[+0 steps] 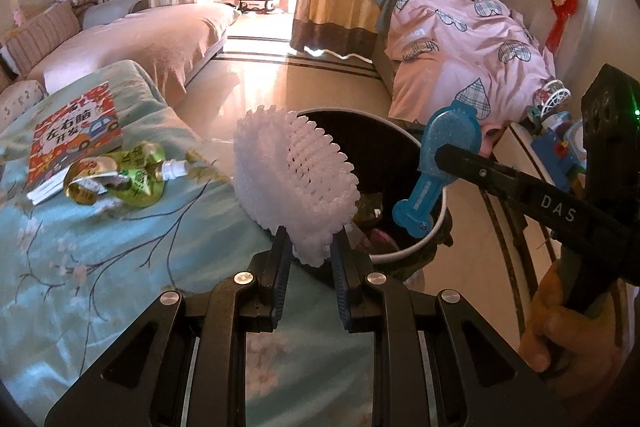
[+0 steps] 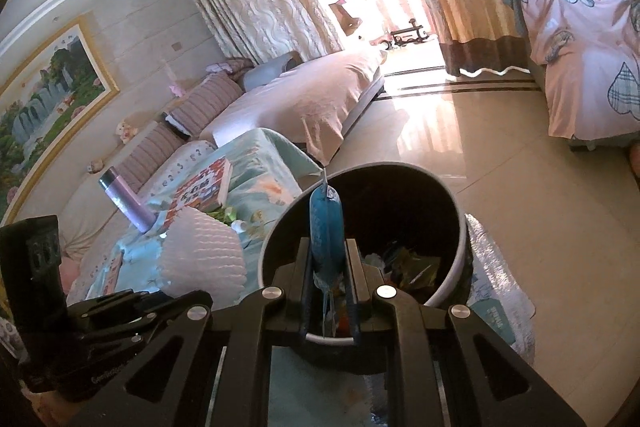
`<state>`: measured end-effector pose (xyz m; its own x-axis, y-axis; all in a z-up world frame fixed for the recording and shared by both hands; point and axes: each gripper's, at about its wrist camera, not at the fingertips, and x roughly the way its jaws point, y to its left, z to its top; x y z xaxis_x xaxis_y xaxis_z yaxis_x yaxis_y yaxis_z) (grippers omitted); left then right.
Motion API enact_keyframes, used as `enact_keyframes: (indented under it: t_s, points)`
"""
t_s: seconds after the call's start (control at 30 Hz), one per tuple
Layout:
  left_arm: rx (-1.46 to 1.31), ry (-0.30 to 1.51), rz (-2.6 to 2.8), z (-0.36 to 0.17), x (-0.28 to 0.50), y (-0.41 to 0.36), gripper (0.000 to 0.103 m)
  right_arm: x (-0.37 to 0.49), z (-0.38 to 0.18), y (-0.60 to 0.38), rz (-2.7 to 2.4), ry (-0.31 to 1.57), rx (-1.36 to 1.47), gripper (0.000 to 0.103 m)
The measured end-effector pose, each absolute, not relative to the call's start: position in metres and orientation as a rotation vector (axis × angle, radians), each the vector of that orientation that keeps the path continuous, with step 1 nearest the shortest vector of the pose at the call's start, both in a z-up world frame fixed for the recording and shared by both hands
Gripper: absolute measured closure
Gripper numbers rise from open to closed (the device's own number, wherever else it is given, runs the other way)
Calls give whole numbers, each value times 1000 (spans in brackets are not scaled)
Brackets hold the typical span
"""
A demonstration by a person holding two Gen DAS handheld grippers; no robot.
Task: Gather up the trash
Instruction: 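Carry both items over the black bin and open both tools to drop them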
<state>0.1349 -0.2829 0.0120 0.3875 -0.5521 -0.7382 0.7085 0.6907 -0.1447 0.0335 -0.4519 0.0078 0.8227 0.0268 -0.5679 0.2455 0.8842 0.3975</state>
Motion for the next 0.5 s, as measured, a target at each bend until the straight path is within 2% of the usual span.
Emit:
enact_keyframes:
  t_s: [0.5]
  points:
    - [241,888,-826,3,149,-322,84,53,1,-469,-147,645,456,88]
